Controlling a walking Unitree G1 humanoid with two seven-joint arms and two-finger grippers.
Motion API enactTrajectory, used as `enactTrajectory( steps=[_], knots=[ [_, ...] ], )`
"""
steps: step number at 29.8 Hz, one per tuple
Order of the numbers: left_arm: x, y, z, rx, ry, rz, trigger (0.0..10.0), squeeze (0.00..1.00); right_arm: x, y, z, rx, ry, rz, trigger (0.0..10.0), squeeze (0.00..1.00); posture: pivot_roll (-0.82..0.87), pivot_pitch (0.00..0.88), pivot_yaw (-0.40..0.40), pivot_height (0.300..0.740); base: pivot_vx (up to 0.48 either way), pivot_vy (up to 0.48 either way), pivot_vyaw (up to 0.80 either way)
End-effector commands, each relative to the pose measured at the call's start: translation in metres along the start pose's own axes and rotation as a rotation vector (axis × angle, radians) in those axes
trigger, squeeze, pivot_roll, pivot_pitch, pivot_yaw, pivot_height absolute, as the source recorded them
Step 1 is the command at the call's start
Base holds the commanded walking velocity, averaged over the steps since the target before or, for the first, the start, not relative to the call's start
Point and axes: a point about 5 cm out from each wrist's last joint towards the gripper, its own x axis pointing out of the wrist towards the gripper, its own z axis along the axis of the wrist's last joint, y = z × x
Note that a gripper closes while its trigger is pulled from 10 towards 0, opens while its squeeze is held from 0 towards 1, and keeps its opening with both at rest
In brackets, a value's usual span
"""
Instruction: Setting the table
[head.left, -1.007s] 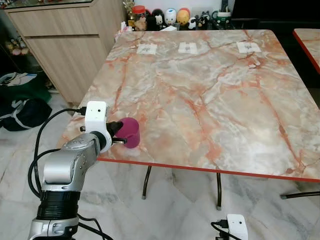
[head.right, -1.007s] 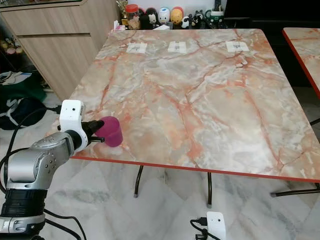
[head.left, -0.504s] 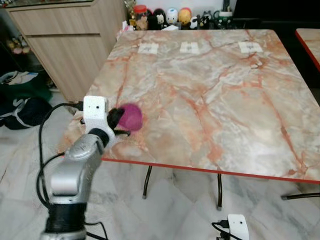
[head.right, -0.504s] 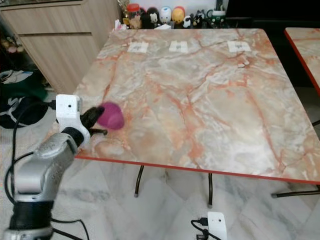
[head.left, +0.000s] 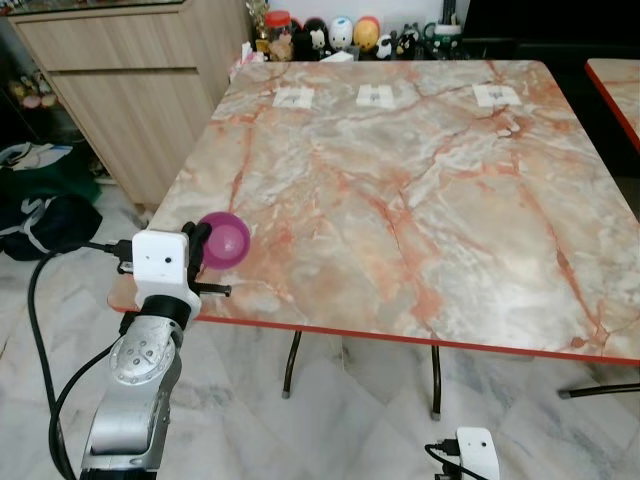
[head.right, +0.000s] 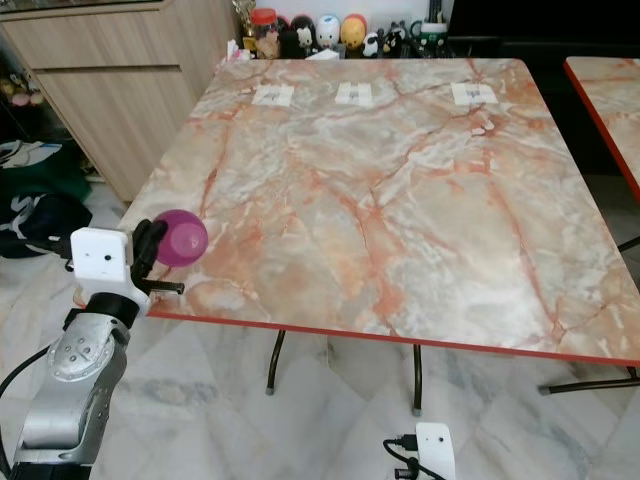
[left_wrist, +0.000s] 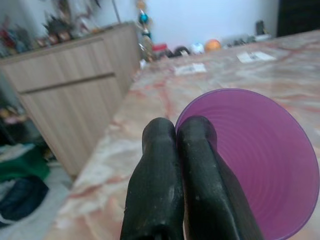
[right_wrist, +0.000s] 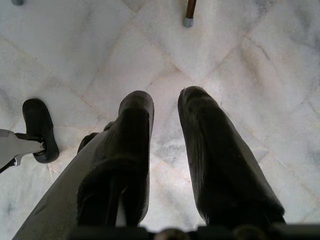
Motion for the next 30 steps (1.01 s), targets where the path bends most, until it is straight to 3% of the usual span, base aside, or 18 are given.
enactTrajectory(
  steps=[1, 8, 13, 18, 30],
  knots=[
    [-0.0024, 0.0109, -0.0055, 0.035, 0.006, 0.062, 10.0, 0.0, -0.0011, -0.0017, -0.0064, 0.011, 0.019, -0.002, 10.0, 0.0, -0.02, 0.086, 0.023, 0.74, 0.0, 0.0, 0.0],
    [-0.0025, 0.0106, -0.0074, 0.046, -0.01, 0.056, 10.0, 0.0, -0.0013, -0.0027, -0.007, 0.008, 0.021, -0.002, 10.0, 0.0, -0.02, 0.075, 0.02, 0.74, 0.0, -0.082, 0.0],
    [-0.0006, 0.0099, -0.0072, 0.045, -0.027, 0.052, 10.0, 0.0, -0.0014, -0.0026, -0.0078, 0.013, 0.027, 0.003, 10.0, 0.0, -0.02, 0.067, 0.019, 0.74, 0.0, -0.429, 0.0],
    [0.0022, 0.0069, -0.0058, 0.037, -0.034, 0.041, 10.0, 0.0, -0.0015, -0.0018, -0.0081, 0.012, 0.026, 0.01, 10.0, 0.0, -0.02, 0.061, 0.023, 0.74, 0.0, -0.452, -0.78],
    [0.0046, 0.007, -0.0051, 0.037, -0.034, 0.034, 10.0, 0.0, -0.0017, -0.0006, -0.009, -0.002, 0.024, 0.015, 10.0, 0.0, -0.02, 0.056, 0.032, 0.74, 0.0, -0.438, 0.0]
  ],
)
